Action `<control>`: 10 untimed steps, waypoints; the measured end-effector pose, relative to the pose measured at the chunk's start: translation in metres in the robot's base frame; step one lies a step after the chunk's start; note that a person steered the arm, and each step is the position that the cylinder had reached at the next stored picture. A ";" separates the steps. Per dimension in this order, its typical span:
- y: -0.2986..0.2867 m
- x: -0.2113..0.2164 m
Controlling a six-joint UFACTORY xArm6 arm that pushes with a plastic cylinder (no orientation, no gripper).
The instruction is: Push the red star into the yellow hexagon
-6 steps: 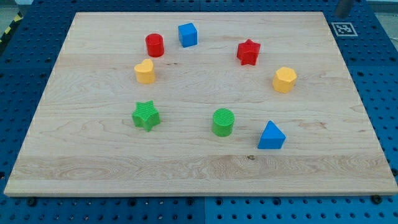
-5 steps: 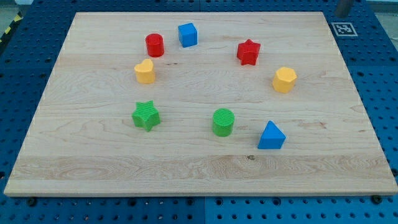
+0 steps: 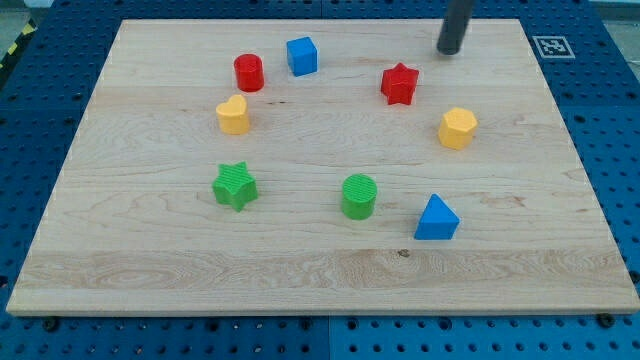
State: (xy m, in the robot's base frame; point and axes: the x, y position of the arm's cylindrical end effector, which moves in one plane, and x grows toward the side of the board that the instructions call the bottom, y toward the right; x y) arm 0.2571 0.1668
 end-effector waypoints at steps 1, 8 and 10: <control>-0.028 0.003; -0.018 0.128; 0.016 0.158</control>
